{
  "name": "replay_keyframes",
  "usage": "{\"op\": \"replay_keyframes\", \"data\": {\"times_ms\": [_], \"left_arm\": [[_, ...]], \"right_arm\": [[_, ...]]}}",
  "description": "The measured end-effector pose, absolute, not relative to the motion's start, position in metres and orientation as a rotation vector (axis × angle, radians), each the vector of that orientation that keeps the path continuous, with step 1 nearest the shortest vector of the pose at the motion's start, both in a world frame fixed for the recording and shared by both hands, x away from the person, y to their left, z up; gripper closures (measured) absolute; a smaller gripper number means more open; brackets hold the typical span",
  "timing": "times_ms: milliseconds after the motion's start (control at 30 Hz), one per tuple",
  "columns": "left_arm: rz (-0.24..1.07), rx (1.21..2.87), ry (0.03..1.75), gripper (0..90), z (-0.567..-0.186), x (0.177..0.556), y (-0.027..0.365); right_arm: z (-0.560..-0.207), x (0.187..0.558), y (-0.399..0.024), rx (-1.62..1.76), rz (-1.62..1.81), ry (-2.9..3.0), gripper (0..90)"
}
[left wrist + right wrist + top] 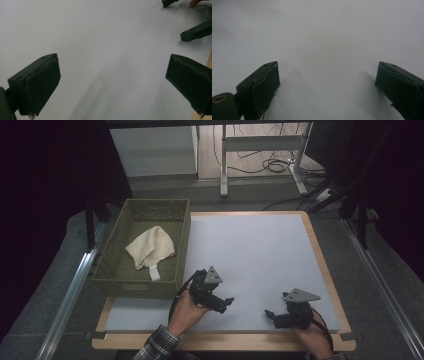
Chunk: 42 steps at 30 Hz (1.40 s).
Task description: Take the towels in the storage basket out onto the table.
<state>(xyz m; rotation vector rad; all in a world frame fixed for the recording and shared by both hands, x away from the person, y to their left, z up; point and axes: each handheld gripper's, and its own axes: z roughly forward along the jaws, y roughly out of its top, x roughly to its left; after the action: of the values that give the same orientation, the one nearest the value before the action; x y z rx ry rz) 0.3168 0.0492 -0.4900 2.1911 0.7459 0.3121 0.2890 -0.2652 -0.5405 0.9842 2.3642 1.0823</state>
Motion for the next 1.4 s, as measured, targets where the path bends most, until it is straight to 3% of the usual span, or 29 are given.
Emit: {"op": "replay_keyframes", "data": {"times_ms": [433,900,1400], "left_arm": [[0.3,2.175,0.74,0.0,-0.461,0.344,0.05],[0.431,2.217,0.792,0.0,-0.427,0.373,0.063],[0.488,2.195,1.0,0.5,-0.409,0.413,0.116]], "right_arm": [[-0.541,0.289,-0.266,0.977,1.08,2.365,5.6],[-0.541,0.289,-0.266,0.978,1.084,2.364,5.6],[-0.541,0.289,-0.266,0.977,1.083,2.365,5.6]]}}
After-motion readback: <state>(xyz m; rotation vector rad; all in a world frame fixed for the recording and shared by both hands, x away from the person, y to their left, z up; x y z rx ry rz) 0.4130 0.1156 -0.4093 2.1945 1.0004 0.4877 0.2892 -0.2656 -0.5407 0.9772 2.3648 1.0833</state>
